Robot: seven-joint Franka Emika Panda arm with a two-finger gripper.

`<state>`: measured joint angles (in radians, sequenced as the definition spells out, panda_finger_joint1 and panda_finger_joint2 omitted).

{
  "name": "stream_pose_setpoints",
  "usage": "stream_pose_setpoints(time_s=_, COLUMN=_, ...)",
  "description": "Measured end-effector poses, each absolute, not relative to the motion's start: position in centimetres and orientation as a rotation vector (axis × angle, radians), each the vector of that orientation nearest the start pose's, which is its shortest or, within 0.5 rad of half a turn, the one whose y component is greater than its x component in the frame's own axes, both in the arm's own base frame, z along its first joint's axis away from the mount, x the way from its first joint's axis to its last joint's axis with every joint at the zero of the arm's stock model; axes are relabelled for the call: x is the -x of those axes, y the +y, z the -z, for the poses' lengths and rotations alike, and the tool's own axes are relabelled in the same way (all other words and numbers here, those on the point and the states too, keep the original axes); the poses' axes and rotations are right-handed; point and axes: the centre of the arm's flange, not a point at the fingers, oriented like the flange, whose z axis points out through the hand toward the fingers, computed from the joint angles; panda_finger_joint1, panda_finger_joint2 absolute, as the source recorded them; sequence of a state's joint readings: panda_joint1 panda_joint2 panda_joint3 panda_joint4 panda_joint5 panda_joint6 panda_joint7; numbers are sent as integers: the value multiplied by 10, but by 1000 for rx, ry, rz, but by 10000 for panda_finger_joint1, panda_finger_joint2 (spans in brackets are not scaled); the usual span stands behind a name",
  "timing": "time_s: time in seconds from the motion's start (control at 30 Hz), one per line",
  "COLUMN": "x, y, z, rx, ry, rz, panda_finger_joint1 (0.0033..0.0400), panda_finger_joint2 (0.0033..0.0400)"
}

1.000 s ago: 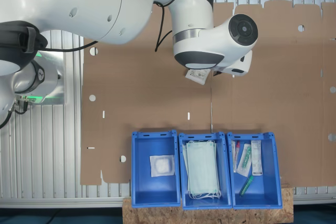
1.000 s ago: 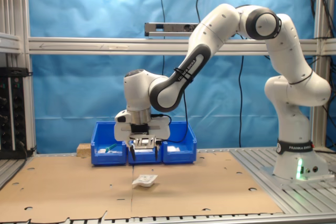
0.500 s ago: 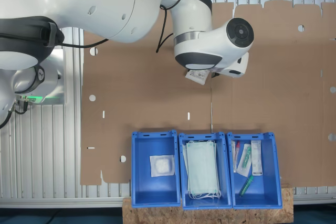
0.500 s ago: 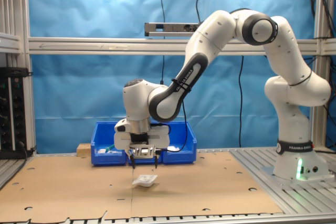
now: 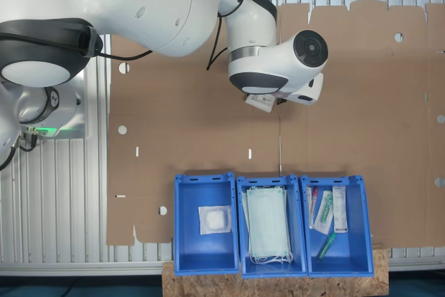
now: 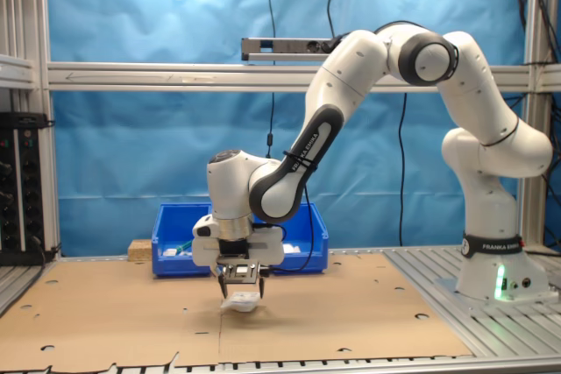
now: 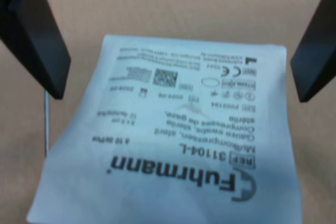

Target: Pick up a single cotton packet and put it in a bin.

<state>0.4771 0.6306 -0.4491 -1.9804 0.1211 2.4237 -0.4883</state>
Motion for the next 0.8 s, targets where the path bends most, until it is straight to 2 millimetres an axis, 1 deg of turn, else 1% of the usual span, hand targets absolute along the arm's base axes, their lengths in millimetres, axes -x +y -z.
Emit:
stream_pose_setpoints(time_s=0.43, x=-592, y=19, z=-142, rx=3193, ry=-767, rz=-268, panda_finger_joint1=400, panda_finger_joint2=400)
stream_pose_setpoints(time_s=0.8, x=-594, y=16, z=-142, rx=3198, ry=-756, rz=-243, panda_finger_joint1=400, panda_finger_joint2=400)
